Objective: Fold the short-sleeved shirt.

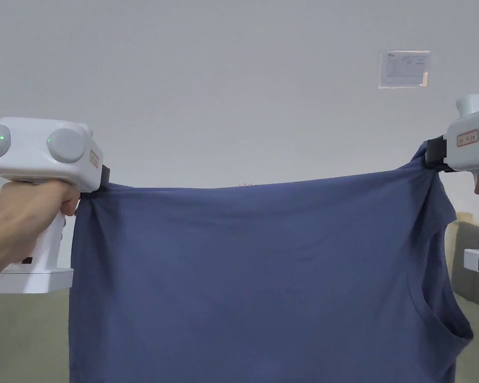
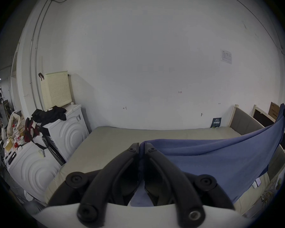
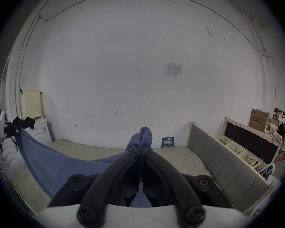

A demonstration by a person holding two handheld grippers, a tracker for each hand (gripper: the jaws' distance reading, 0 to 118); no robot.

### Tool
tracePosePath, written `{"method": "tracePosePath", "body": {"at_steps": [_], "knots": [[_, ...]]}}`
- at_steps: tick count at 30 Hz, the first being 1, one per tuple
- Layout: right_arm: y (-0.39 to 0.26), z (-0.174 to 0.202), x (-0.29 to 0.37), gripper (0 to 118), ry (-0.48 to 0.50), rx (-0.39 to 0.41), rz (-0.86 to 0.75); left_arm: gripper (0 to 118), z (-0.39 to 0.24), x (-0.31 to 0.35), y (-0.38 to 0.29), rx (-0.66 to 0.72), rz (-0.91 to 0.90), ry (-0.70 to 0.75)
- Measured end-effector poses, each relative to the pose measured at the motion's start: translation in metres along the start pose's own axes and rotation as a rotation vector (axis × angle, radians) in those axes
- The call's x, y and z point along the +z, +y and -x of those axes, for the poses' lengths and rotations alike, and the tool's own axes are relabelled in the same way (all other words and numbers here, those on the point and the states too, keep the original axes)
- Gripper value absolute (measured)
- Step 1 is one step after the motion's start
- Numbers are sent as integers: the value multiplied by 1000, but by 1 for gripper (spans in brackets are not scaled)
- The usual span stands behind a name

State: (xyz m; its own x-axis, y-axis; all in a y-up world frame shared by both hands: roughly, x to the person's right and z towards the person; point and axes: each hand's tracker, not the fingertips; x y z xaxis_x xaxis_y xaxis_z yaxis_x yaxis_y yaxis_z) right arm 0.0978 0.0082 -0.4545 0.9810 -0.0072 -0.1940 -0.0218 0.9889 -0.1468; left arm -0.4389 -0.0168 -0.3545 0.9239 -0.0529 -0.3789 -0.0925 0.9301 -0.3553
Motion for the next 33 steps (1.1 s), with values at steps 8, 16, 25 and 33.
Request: {"method": "tracePosePath", "body": {"at_steps": [8,16,25,33], "knots": [[29,16,-95,2,-33,30,-12,5,-17,-77,36,-7,-23,55],[30,33,-181,2,-50,98,-1,5,-31,-156,46,-54,-29,110],[-41,46,-264,2,-63,76,81,5,-39,-261,-13,-26,12,122],[-184,40,-291,2,-25,25,256,5,-48,-324,-151,-31,177,80]]}}
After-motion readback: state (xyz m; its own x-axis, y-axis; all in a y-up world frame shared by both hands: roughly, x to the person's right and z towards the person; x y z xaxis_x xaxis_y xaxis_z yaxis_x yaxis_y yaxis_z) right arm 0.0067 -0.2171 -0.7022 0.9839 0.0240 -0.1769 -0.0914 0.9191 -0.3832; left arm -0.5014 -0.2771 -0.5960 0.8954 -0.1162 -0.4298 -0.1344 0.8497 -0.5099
